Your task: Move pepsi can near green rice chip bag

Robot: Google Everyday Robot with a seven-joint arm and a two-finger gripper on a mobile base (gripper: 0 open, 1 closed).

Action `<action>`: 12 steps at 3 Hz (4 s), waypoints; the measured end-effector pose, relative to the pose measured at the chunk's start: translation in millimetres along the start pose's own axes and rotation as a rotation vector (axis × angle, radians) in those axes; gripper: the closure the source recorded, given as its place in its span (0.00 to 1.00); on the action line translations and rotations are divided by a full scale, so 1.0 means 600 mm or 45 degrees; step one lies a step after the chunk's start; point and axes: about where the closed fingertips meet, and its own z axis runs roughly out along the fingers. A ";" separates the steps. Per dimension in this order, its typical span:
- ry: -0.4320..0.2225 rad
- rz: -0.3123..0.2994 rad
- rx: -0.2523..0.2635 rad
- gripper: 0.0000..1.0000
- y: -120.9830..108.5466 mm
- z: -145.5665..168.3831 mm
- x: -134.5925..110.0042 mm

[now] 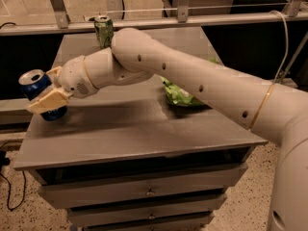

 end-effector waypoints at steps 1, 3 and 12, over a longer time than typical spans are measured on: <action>0.031 -0.035 0.045 0.94 -0.004 -0.042 -0.014; 0.127 -0.060 0.203 1.00 -0.042 -0.205 0.030; 0.042 0.074 0.468 0.00 -0.064 -0.469 0.176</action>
Offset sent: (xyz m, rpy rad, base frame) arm 0.0513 -0.1340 0.0421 -0.0875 -0.1454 -0.1746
